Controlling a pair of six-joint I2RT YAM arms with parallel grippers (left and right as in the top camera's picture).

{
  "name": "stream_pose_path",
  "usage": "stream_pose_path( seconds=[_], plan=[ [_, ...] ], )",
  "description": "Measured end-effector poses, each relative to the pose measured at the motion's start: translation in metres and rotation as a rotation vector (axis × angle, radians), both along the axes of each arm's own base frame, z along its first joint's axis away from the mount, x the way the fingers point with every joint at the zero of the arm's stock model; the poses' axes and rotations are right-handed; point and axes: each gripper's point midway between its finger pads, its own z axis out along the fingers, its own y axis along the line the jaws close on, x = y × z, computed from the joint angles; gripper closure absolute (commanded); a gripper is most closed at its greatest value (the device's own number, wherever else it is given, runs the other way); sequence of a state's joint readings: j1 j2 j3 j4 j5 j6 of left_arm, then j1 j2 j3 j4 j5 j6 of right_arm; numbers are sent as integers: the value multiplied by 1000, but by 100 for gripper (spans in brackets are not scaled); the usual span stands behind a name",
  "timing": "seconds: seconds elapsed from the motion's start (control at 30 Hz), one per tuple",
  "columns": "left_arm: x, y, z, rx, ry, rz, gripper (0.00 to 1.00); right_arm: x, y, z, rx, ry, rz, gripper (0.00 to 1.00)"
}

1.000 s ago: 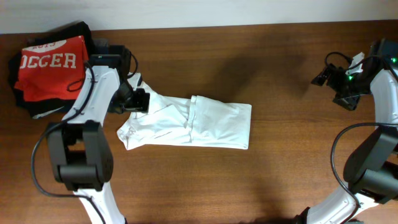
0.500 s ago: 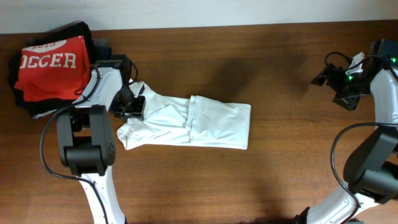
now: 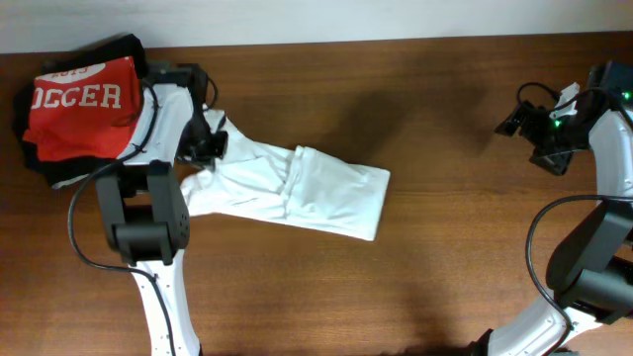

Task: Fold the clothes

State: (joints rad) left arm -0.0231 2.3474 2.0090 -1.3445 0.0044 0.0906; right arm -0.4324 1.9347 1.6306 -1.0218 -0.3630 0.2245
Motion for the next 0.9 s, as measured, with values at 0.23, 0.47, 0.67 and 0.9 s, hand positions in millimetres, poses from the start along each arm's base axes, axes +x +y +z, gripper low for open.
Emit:
stream_pose_path(
  seconds=[0.23,0.47,0.67,0.9],
  plan=[
    [18,19,52,142,-77,5,99,0,0,0,0,0,0,2],
    [13,-123,109,111,-213,-281,99,0,0,0,0,0,0,2],
    [-37,-213,108,98,-182,-495,96,0,0,0,-1,0,1,2],
    [-56,-227,74,124,-117,-537,94,0,0,0,-1,-1,0,2]
  ],
)
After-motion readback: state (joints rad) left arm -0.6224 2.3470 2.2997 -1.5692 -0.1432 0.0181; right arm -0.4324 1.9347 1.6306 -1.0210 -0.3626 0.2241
